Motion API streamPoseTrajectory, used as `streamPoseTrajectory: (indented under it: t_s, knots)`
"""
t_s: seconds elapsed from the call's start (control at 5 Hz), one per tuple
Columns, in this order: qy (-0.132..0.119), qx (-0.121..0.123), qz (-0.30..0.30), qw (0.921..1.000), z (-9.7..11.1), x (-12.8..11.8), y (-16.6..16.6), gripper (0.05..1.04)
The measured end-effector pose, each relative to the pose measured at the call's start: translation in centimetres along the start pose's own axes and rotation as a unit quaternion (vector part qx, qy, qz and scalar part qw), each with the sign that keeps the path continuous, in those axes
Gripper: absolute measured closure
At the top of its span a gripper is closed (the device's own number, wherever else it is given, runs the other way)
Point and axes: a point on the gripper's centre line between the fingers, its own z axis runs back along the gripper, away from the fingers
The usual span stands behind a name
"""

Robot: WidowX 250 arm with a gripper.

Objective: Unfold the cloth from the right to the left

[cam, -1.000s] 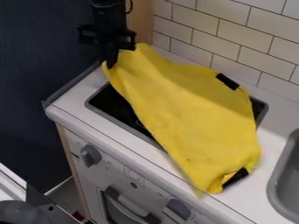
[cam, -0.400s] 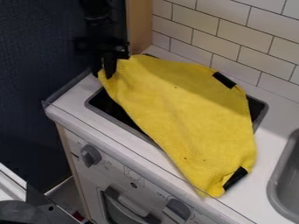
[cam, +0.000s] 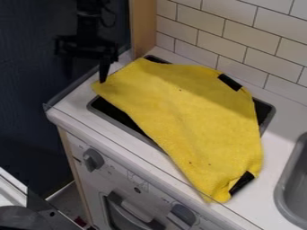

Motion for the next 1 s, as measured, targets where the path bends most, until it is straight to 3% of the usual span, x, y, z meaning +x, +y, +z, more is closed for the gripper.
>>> streamPoseTrajectory:
  t_s: [0.2, 0.4, 0.6, 0.8, 1.0]
  knots:
    - [0.003, -0.003, 0.000, 1.0000, -0.8, -0.6, -0.1, 0.080]
    - [0.016, -0.035, -0.008, 0.9992, 0.6, -1.2, -1.9, 0.083]
    - [0.031, -0.070, -0.036, 0.9964, 1.5, -2.6, -5.7, 0.083]
    - [-0.001, -0.126, -0.070, 0.9896, 2.6, -4.0, -9.0, 0.083]
    - [-0.007, -0.116, -0.118, 0.9863, 4.4, -5.3, -13.3, 0.083]
